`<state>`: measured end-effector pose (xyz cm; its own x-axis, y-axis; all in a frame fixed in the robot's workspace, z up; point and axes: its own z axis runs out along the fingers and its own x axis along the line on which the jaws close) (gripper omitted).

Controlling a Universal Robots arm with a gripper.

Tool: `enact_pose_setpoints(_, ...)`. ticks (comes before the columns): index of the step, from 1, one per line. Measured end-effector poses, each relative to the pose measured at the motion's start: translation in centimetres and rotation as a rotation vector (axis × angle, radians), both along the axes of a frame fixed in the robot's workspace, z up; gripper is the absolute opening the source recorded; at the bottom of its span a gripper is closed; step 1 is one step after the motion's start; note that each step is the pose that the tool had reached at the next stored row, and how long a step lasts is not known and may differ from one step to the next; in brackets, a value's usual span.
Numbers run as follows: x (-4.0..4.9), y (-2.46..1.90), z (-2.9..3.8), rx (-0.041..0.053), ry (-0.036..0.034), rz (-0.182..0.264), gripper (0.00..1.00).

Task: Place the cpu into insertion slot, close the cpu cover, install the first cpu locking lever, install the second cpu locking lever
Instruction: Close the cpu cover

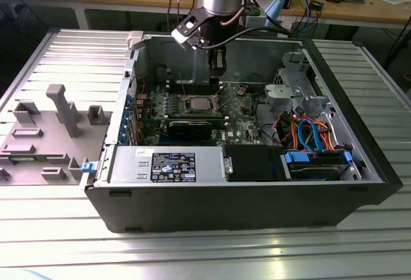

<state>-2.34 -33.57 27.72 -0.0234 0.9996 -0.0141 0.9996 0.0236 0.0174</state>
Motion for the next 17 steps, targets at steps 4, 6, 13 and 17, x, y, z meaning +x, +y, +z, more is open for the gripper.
enact_pose_setpoints(4, 0.39, 0.00, 0.00, 0.0001, 0.0000, 0.000, 0.11)
enact_pose_setpoints(6, 0.46, 0.00, 0.00, 0.0000, 0.0000, 0.000, 0.11)
enact_pose_setpoints(13, 0.75, 0.00, 0.00, 0.0001, 0.0000, 0.000, 0.11)
enact_pose_setpoints(17, 0.91, 0.00, 0.00, 0.0001, 0.0000, 0.000, 0.11)
